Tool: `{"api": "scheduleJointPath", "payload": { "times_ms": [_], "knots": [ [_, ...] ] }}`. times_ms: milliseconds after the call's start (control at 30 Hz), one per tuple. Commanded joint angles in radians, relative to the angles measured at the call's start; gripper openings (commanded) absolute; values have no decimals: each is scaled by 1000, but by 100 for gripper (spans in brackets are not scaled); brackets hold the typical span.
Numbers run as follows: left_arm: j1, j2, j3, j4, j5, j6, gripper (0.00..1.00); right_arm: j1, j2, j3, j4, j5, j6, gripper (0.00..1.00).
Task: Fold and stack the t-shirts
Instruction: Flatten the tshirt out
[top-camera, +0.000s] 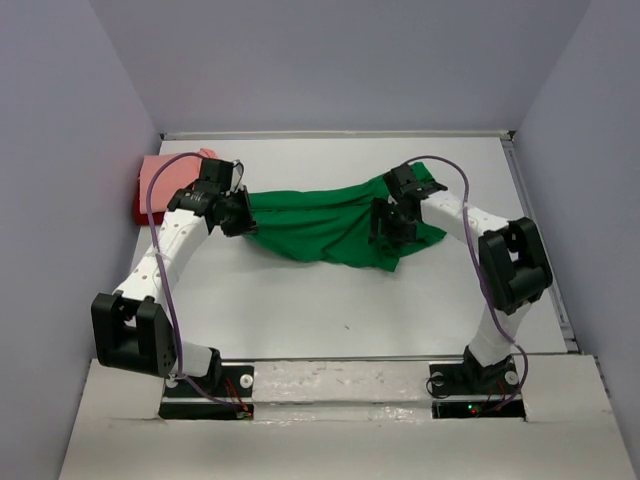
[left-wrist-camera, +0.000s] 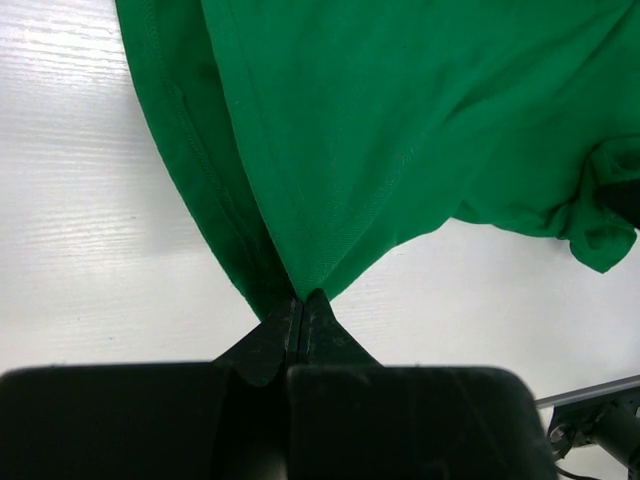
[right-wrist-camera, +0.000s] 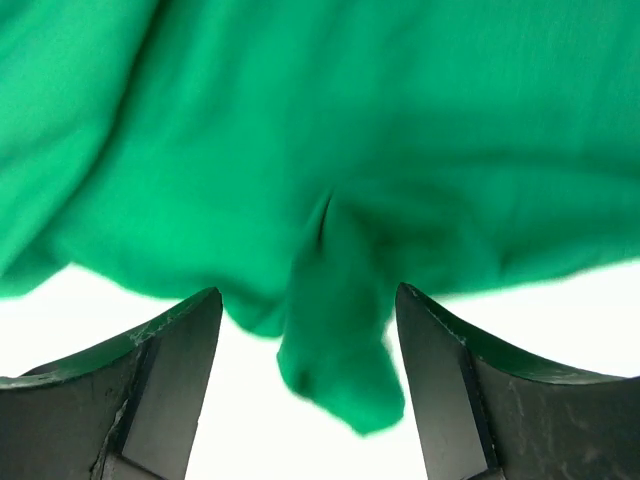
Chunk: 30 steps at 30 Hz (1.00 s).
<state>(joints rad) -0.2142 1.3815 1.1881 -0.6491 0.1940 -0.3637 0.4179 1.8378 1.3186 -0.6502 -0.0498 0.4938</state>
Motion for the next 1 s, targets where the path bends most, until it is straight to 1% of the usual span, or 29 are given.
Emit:
{"api": "scheduleJointPath", "payload": {
  "times_ms": [0, 100, 333, 367, 433, 467, 533, 567, 733, 800, 833, 967],
  "knots": [
    [-2, -7, -4, 5, 39, 19, 0, 18, -178, -90, -6, 1, 34, 76],
    [-4, 4, -5, 9, 44, 17, 0, 27, -224, -145, 3, -33, 51, 75],
    [-7, -4, 27, -15, 33, 25, 0, 36, -229, -179, 21, -48, 58, 74],
    [-7, -6, 28, -17, 35, 26, 0, 36, -223, -179, 23, -39, 61, 73],
    [-7, -7, 28, -18, 32, 28, 0, 36, -207, -179, 23, -10, 54, 66],
    [-7, -9, 27, -21, 28, 31, 0, 36, -207, -182, 23, 28, 61, 45],
    [-8, -10, 22, -23, 22, 31, 0, 36, -221, -186, 15, 45, 69, 7],
    [-7, -12, 16, -21, 18, 32, 0, 36, -229, -191, 17, 74, 75, 0],
    [-8, -2, -1, -9, 22, 35, 0, 36, -278, -206, 21, 97, 68, 0],
    [-8, -1, -2, -6, 25, 35, 0, 36, -287, -211, 6, 149, 88, 0],
    [-8, -2, -2, -3, 25, 34, 0, 36, -284, -203, -32, 175, 98, 0],
    [-8, -1, -7, 3, 33, 32, 0, 36, -316, -226, -37, 254, 127, 0]
  ]
}}
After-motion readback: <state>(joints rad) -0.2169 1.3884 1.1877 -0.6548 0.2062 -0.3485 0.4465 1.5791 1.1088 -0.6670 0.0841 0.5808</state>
